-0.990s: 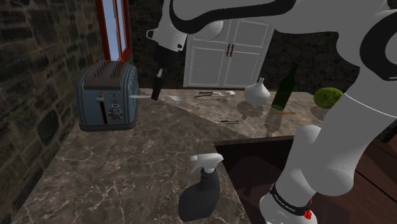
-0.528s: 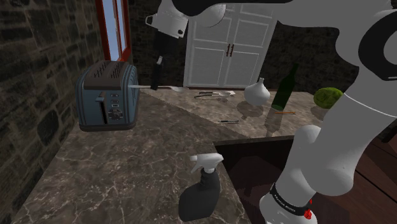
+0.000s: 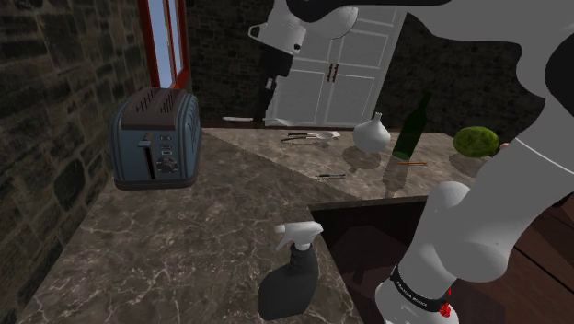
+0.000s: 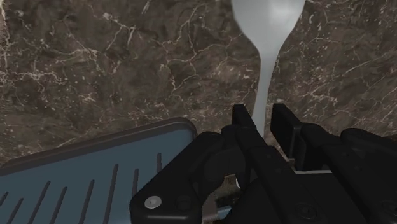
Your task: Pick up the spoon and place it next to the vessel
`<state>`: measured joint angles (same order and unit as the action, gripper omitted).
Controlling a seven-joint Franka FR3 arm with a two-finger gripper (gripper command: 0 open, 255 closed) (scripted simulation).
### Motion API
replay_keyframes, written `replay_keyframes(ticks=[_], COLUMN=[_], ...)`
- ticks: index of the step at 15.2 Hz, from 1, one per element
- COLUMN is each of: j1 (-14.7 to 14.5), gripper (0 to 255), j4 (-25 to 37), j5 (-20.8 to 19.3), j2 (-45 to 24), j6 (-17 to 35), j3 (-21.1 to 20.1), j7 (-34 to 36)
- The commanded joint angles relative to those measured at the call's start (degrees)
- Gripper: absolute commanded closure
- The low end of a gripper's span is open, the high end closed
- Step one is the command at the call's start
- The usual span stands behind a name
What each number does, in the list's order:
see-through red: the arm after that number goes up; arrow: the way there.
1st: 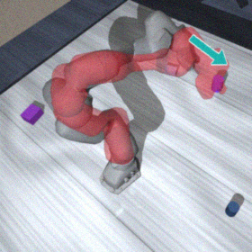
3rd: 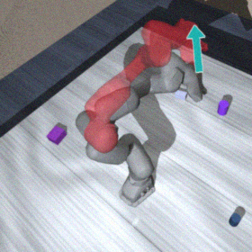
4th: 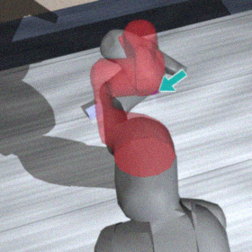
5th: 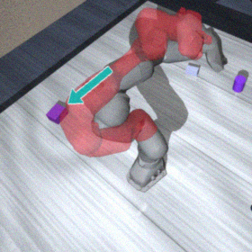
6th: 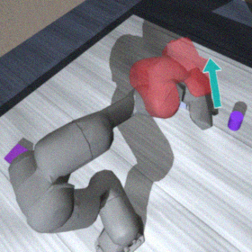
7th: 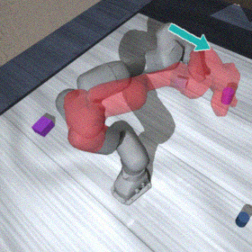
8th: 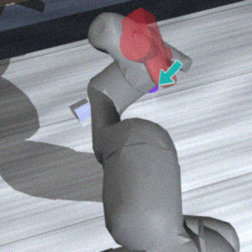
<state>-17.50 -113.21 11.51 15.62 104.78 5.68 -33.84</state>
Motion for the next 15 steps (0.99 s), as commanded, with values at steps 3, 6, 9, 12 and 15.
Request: replay_keyframes(ticks=[3, 6, 9, 12, 15], j1=[2.1, 3.6, 5.2, 6.7, 8.2], gripper=[255, 255, 255, 255, 255], j4=[-3.2, -4.5, -5.3, -5.5, -5.1], j5=[-0.9, -1.8, -2.8, -3.9, -5.0], j2=[3.6, 5.5, 7.0, 7.9, 8.3], j6=[-1.4, -2.7, -4.1, -5.5, -6.9], j3=[3.3, 5.9, 8.7, 11.5, 14.5], j7=[-4.9, -8.6, -12.3, -16.0, -20.0])
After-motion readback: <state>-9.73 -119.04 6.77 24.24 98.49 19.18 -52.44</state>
